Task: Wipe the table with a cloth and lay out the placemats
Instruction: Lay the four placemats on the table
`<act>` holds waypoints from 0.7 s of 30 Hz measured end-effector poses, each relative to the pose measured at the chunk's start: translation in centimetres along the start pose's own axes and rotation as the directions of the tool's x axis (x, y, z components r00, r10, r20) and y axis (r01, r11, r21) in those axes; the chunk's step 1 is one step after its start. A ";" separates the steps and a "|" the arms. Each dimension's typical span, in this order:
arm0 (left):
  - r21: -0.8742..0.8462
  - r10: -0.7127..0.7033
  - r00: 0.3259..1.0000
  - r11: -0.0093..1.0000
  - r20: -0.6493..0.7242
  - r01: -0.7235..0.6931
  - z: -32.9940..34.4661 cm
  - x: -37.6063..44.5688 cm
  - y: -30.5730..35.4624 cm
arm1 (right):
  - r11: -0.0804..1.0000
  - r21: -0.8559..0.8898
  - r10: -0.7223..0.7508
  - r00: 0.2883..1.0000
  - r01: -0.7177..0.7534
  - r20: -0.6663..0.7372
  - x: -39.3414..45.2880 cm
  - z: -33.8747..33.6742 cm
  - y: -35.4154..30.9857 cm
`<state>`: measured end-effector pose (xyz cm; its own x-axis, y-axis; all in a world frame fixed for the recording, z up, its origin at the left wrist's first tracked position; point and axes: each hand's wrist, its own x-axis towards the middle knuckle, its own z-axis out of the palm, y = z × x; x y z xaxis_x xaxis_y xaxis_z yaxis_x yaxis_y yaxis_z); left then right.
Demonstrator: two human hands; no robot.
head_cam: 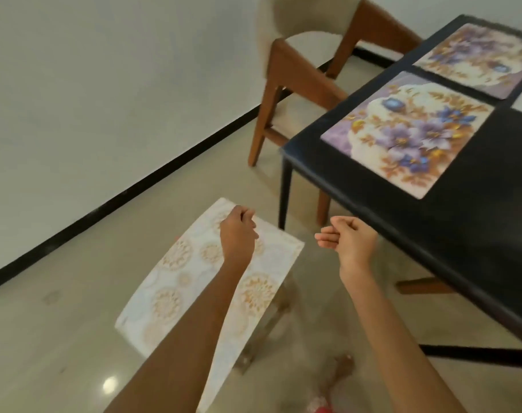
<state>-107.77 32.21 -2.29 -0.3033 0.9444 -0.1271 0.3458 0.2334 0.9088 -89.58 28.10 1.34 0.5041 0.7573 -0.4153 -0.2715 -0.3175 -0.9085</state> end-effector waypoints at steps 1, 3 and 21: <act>0.012 -0.050 0.999 0.999 -0.008 0.050 -2.3 -0.5 -2.2 | 0.999 -0.027 0.029 0.999 -0.028 0.026 -1.6 1.2 2.1; 0.057 -0.102 0.995 0.993 -0.015 0.103 -5.8 -1.1 -6.2 | 0.991 -0.083 0.105 0.994 -0.101 0.043 -4.2 2.9 5.9; 0.161 -0.226 0.960 0.967 0.168 0.199 -14.4 -4.3 -17.6 | 0.741 -0.356 0.591 0.805 -0.569 -0.055 -11.9 7.0 23.2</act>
<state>-125.31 20.71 -12.02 -0.2197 0.8925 -0.3940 0.4170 0.4510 0.7891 -107.56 15.71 -14.43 0.2907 0.3903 -0.8736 -0.1961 -0.8693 -0.4537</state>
